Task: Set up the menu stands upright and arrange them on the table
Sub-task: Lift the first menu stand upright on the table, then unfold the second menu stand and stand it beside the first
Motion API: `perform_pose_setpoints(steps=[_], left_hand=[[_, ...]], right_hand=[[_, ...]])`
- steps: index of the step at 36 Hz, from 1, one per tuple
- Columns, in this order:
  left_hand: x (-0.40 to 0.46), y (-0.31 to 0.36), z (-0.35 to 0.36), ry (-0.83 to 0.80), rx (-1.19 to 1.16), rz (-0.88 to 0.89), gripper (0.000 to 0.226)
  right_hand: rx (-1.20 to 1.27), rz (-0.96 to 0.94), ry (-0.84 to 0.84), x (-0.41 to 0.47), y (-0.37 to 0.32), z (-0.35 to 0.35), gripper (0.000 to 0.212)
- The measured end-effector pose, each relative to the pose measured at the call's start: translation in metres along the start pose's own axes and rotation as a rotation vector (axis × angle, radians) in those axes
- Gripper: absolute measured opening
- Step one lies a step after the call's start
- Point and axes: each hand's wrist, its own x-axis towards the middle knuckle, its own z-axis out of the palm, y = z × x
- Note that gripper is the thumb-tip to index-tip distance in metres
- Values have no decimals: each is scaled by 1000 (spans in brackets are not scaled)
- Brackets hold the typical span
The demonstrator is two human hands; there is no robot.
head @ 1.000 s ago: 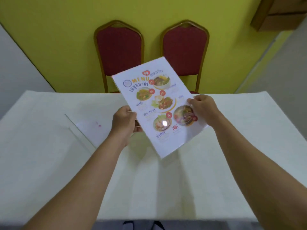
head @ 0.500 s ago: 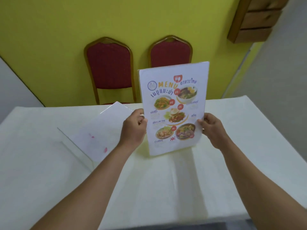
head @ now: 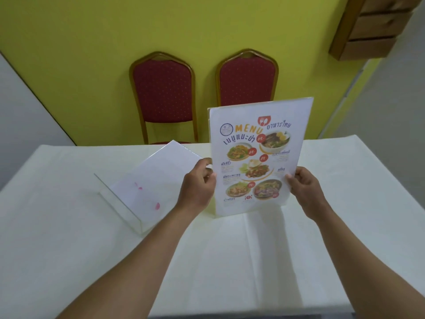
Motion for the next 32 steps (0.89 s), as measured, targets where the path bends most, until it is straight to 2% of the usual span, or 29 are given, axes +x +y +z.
perform_pose_setpoints(steps=[2,6,7,9,10,13,14,18,20,26,32], left_hand=[[-3,0,-2,-13,25,-23,34],[-17,-19,-14,-8,227,-87,50],[-23,-27,-17,-7,303,-117,54],[-34,-42,-21,-9,446,-171,59],[-38,-49,-21,-11,502,-187,60],[-42,-67,-17,-20,594,-243,63],[-42,-71,-17,-30,631,-267,65],[-43,-87,-27,-20,761,-331,66],[-45,-95,-33,-9,768,-326,64],[-52,-111,-56,31,798,-305,61],[-57,-152,-88,42,837,-271,51]], right_hand=[[-15,15,31,-1,2,0,8],[-127,56,264,-27,9,-2,31],[-160,62,316,-41,8,0,28],[-235,33,316,-73,10,10,11],[-267,-4,274,-89,11,19,11],[-336,-81,56,-117,20,58,47],[-355,-120,-30,-121,23,73,53],[-451,-270,-276,-116,6,130,35],[-508,-291,-372,-103,1,155,37],[-720,-212,-514,-70,-15,223,61],[-888,-139,-494,-45,-18,266,66]])
